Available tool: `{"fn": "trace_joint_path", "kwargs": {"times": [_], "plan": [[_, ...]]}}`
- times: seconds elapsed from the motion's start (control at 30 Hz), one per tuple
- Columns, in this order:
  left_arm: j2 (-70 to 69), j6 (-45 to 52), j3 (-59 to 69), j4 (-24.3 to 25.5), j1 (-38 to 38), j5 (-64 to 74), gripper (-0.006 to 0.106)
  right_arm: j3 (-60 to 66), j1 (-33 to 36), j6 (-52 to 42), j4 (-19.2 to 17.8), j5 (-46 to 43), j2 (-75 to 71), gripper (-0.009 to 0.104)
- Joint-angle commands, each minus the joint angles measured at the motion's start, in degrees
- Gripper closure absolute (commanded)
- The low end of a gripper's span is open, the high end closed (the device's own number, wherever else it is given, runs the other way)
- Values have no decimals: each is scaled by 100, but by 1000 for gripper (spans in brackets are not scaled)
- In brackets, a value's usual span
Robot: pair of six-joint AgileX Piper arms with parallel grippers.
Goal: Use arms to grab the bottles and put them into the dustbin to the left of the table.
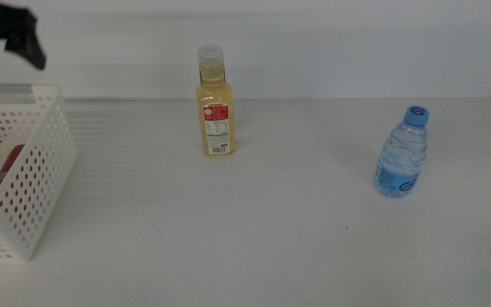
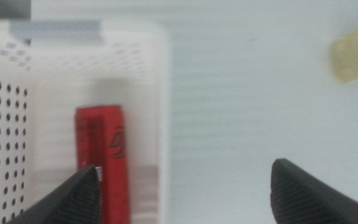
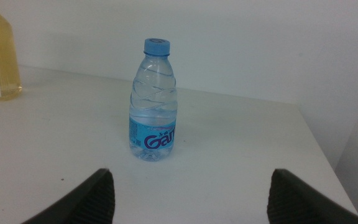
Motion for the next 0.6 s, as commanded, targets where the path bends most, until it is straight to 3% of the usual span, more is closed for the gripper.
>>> {"fn": "trace_joint_path", "kwargs": {"times": [0.0,0.57], "plan": [[-557,-303,-176,163,-371,384,10,-50,-35,-22,-33,-470,-157,31],[-1126,-1593,-176,1708,-2941,287,10,-50,-35,-22,-33,-470,-157,31]]}}
